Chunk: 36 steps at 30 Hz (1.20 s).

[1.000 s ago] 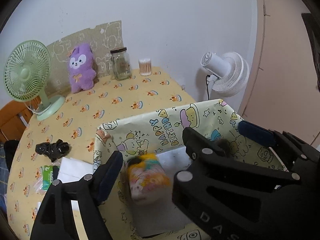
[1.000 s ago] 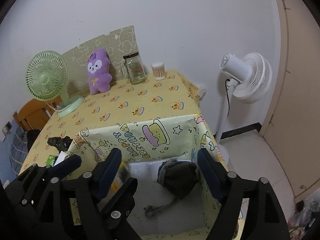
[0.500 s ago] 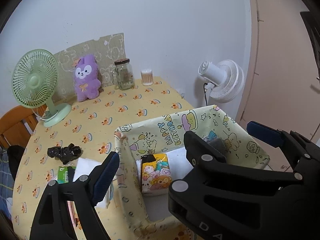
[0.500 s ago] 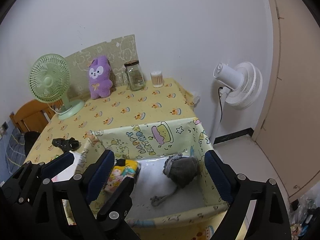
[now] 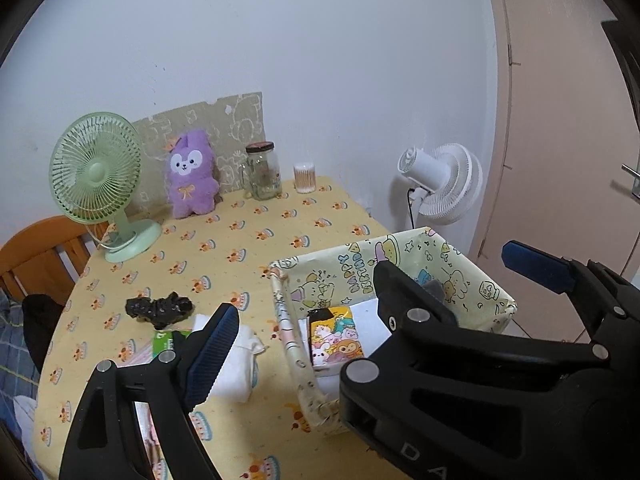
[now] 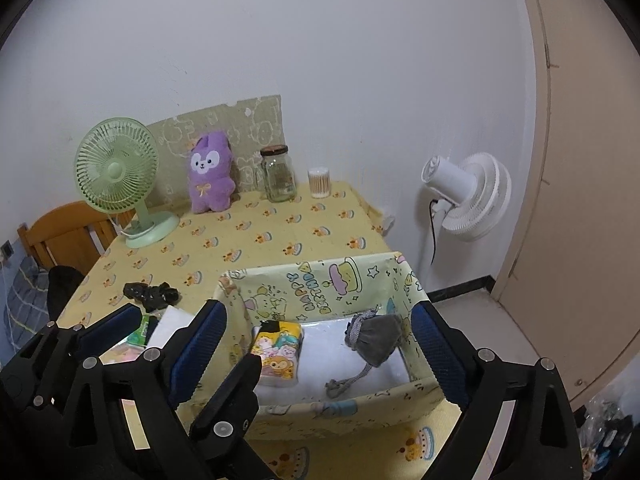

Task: Organize soft objects
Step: 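Lower the cartoon box with the left tool while the right tool drops the sock into the storage box, then withdraw both open tools from the storage box back over the table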

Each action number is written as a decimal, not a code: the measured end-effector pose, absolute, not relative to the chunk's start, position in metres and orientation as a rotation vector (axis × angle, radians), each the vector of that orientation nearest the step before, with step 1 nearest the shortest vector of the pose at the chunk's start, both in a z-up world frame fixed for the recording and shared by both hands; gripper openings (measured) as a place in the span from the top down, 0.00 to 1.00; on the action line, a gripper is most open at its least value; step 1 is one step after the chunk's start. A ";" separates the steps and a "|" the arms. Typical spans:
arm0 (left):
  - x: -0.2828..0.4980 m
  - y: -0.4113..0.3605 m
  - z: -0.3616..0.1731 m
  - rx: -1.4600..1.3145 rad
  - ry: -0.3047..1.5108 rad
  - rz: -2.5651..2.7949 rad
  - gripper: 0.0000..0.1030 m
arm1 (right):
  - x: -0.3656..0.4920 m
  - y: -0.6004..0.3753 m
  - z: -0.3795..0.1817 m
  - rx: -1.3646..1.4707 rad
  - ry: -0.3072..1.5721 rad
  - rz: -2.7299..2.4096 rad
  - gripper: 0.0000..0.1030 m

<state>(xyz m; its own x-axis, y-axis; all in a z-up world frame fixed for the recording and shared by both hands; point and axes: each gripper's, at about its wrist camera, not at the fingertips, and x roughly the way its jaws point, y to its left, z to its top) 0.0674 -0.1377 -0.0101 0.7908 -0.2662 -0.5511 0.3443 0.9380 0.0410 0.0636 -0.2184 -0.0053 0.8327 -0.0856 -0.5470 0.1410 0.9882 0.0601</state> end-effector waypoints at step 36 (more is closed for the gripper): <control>0.031 -0.034 -0.018 0.091 0.517 -0.242 0.14 | 0.037 -0.112 -0.009 0.070 0.534 -0.020 0.00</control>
<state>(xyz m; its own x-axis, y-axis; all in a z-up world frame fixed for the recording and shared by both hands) 0.0312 -0.0335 -0.0177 0.8418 -0.2057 -0.4991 0.2513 0.9676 0.0251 0.0373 -0.1117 -0.0092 0.8609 -0.0010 -0.5088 0.0373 0.9974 0.0613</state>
